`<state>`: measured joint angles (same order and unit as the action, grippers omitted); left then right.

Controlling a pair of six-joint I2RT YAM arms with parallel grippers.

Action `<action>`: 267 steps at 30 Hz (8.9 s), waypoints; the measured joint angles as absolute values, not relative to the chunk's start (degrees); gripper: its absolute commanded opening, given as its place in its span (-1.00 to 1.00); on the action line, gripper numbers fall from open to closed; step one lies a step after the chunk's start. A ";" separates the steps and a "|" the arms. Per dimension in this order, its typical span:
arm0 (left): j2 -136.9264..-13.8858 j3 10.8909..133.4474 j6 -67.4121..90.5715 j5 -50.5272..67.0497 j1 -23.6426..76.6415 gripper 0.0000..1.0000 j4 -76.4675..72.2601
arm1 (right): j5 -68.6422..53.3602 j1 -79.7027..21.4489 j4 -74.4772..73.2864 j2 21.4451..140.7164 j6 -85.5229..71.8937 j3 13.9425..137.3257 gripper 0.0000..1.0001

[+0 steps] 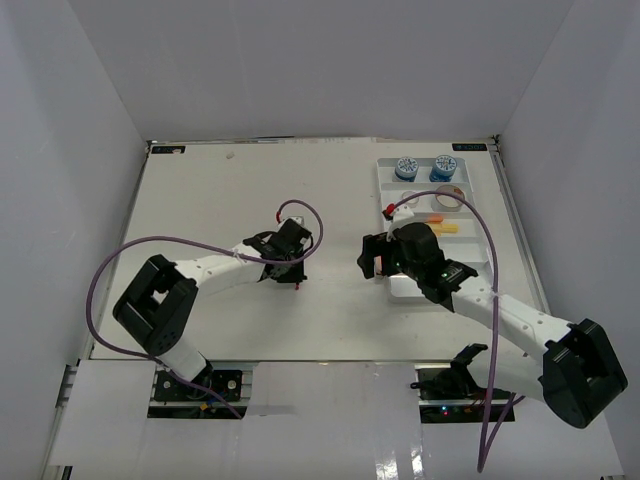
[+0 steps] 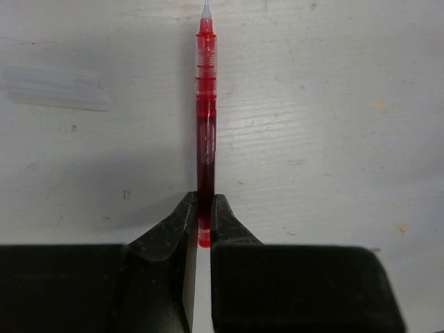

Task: Sort the stationery into containers
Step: Pick up the pen from the center of the board, then move the pen cap to the center of the board, then close the pen cap on the pen.

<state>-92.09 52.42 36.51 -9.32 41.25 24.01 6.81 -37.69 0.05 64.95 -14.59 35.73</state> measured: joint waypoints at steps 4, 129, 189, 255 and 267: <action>-89.23 53.41 35.35 -8.08 41.63 -1.00 23.57 | 4.84 -37.69 0.14 63.02 -14.57 35.73 0.80; -68.25 39.97 14.41 29.56 40.99 -1.00 -23.33 | -30.79 -30.89 12.19 59.35 -23.49 47.16 0.80; -55.79 38.83 14.70 -2.52 10.44 -1.00 -1.56 | -7.57 -54.70 -5.43 125.64 16.80 89.65 -0.56; -55.94 38.57 16.99 6.57 10.44 -1.00 -1.63 | 5.80 -51.70 -34.44 111.48 -8.56 77.19 -0.26; -56.60 38.57 16.86 8.27 10.44 -0.99 -1.52 | 5.39 -51.64 -34.74 112.25 -8.29 78.43 -0.81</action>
